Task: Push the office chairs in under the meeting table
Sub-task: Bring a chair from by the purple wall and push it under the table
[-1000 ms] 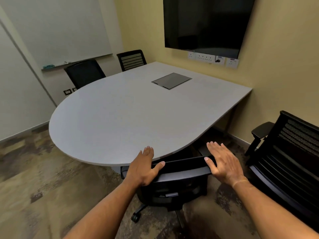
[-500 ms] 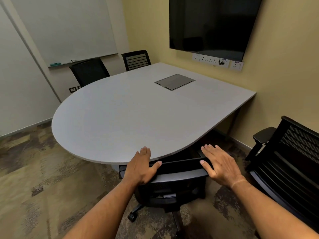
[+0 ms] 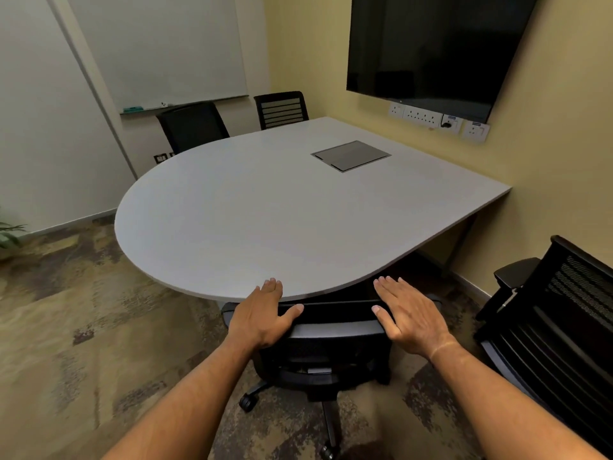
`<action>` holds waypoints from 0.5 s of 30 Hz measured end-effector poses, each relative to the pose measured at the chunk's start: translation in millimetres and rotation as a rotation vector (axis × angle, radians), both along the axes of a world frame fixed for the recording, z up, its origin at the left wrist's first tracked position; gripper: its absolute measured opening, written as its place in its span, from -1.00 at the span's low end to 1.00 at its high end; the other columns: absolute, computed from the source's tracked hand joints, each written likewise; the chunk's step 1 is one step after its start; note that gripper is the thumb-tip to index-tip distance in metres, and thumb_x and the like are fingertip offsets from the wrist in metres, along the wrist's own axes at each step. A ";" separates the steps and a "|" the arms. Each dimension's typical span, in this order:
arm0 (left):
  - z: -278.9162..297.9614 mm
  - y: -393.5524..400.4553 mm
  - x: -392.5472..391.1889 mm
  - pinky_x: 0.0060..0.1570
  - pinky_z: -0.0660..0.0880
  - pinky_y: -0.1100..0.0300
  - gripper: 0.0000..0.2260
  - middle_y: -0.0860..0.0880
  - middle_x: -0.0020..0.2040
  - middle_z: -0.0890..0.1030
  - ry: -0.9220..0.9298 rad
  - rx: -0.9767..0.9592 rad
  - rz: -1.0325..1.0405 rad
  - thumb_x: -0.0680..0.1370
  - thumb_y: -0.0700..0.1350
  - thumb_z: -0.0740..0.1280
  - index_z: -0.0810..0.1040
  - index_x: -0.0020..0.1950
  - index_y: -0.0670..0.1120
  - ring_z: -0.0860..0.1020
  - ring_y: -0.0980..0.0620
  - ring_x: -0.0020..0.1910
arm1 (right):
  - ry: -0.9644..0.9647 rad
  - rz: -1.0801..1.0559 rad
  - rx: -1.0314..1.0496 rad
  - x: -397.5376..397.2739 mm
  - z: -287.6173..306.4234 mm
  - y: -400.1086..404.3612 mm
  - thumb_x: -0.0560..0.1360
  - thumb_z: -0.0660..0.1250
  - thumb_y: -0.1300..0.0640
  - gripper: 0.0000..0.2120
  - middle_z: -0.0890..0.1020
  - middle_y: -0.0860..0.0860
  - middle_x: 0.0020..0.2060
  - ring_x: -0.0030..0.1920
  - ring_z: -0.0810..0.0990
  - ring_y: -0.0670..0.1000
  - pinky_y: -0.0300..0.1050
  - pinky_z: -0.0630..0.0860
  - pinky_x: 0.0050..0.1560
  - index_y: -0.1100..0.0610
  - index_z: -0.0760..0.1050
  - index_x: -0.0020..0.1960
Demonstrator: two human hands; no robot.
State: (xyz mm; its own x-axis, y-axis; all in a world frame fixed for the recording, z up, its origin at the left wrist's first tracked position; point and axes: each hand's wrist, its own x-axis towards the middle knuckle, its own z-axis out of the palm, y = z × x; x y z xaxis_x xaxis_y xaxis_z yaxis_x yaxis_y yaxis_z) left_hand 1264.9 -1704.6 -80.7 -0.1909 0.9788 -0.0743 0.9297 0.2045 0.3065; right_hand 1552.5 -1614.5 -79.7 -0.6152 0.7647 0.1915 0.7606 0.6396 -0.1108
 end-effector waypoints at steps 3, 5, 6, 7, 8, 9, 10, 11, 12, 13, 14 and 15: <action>0.9 -3.7 20.0 0.49 0.04 0.04 -0.29 -0.11 0.59 0.08 0.039 -0.033 0.021 0.57 0.31 0.03 0.08 0.58 -0.11 0.05 -0.07 0.56 | 0.014 0.021 -0.014 12.2 1.0 5.1 0.54 0.00 -0.11 -0.37 0.33 0.14 0.48 0.50 0.24 0.06 -0.15 -0.09 0.50 0.22 0.23 0.49; 0.8 -7.4 36.9 0.52 -0.02 0.07 -0.32 -0.14 0.58 0.11 0.106 -0.032 0.029 0.59 0.26 0.01 0.11 0.57 -0.16 0.06 -0.05 0.56 | 0.017 0.030 -0.040 21.0 1.0 7.6 0.53 -0.02 -0.09 -0.36 0.29 0.15 0.49 0.51 0.21 0.06 -0.15 -0.11 0.50 0.24 0.19 0.51; 1.1 -8.6 45.4 0.52 -0.04 0.08 -0.33 -0.16 0.58 0.12 0.132 -0.028 0.039 0.60 0.25 0.00 0.11 0.56 -0.18 0.05 -0.05 0.56 | 0.022 0.035 -0.049 25.1 1.1 9.5 0.53 -0.03 -0.08 -0.36 0.27 0.15 0.50 0.52 0.18 0.05 -0.15 -0.13 0.50 0.24 0.17 0.51; 1.6 -9.2 52.3 0.52 -0.05 0.08 -0.33 -0.17 0.57 0.12 0.142 -0.033 0.053 0.61 0.24 -0.01 0.11 0.56 -0.19 0.05 -0.05 0.56 | 0.026 0.044 -0.061 28.4 0.9 11.4 0.52 -0.05 -0.07 -0.35 0.25 0.14 0.51 0.53 0.16 0.05 -0.16 -0.14 0.50 0.24 0.15 0.52; 1.7 -9.0 57.4 0.53 -0.06 0.08 -0.33 -0.17 0.57 0.12 0.145 -0.037 0.065 0.61 0.24 -0.01 0.11 0.56 -0.20 0.05 -0.04 0.56 | 0.029 0.054 -0.074 31.1 0.3 14.2 0.51 -0.05 -0.06 -0.35 0.24 0.14 0.52 0.53 0.15 0.04 -0.16 -0.15 0.50 0.24 0.14 0.52; 0.9 -9.2 61.9 0.53 -0.06 0.08 -0.33 -0.17 0.57 0.13 0.151 -0.032 0.078 0.60 0.24 -0.01 0.11 0.56 -0.19 0.05 -0.04 0.56 | 0.030 0.064 -0.083 33.4 0.1 17.5 0.50 -0.06 -0.04 -0.35 0.23 0.14 0.52 0.53 0.14 0.04 -0.17 -0.15 0.50 0.24 0.13 0.52; 0.2 -10.3 66.0 0.53 -0.06 0.08 -0.32 -0.17 0.57 0.13 0.153 -0.022 0.093 0.60 0.25 -0.01 0.12 0.56 -0.19 0.06 -0.03 0.56 | 0.026 0.074 -0.088 34.9 0.1 20.5 0.50 -0.06 -0.03 -0.35 0.22 0.14 0.53 0.53 0.14 0.03 -0.17 -0.15 0.50 0.24 0.13 0.53; -0.4 -10.2 71.0 0.53 -0.05 0.08 -0.32 -0.17 0.57 0.14 0.152 -0.015 0.108 0.60 0.25 -0.01 0.13 0.56 -0.19 0.07 -0.03 0.56 | 0.019 0.085 -0.090 37.5 0.4 24.4 0.49 -0.06 -0.01 -0.35 0.22 0.14 0.53 0.53 0.14 0.03 -0.16 -0.14 0.51 0.24 0.12 0.53; -0.7 -9.1 75.1 0.53 -0.05 0.08 -0.31 -0.16 0.57 0.15 0.150 -0.010 0.121 0.59 0.26 -0.01 0.13 0.56 -0.19 0.07 -0.02 0.56 | 0.013 0.096 -0.086 39.9 0.6 28.6 0.49 -0.06 0.00 -0.35 0.22 0.14 0.53 0.53 0.14 0.04 -0.15 -0.12 0.51 0.24 0.12 0.53; -1.1 -7.6 77.9 0.53 -0.05 0.08 -0.31 -0.16 0.57 0.15 0.149 -0.007 0.134 0.59 0.26 0.00 0.14 0.56 -0.18 0.08 -0.01 0.56 | 0.010 0.104 -0.079 41.4 0.4 32.9 0.49 -0.05 0.01 -0.36 0.23 0.14 0.52 0.53 0.16 0.04 -0.13 -0.09 0.52 0.24 0.13 0.52; -1.5 -5.5 79.9 0.53 -0.04 0.08 -0.31 -0.15 0.57 0.16 0.151 -0.005 0.144 0.58 0.26 0.00 0.14 0.56 -0.18 0.08 -0.01 0.56 | 0.011 0.109 -0.071 42.4 0.0 37.1 0.48 -0.03 0.02 -0.36 0.25 0.15 0.51 0.52 0.18 0.05 -0.11 -0.07 0.53 0.24 0.15 0.52; -1.3 -3.1 80.5 0.53 -0.03 0.08 -0.31 -0.15 0.57 0.16 0.151 0.001 0.150 0.58 0.26 0.01 0.14 0.56 -0.18 0.09 -0.01 0.55 | 0.014 0.108 -0.060 42.6 -0.1 40.4 0.48 -0.01 0.03 -0.37 0.27 0.16 0.50 0.51 0.20 0.06 -0.10 -0.04 0.53 0.25 0.17 0.51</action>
State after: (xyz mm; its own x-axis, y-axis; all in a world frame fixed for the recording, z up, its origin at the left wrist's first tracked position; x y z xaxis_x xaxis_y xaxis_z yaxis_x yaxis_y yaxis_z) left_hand 1345.4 -1707.7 -82.0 -0.3430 0.9388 -0.0329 0.9244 0.3435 0.1657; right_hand 1595.1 -1574.0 -79.8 -0.6925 0.7042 0.1567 0.6855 0.7100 -0.1612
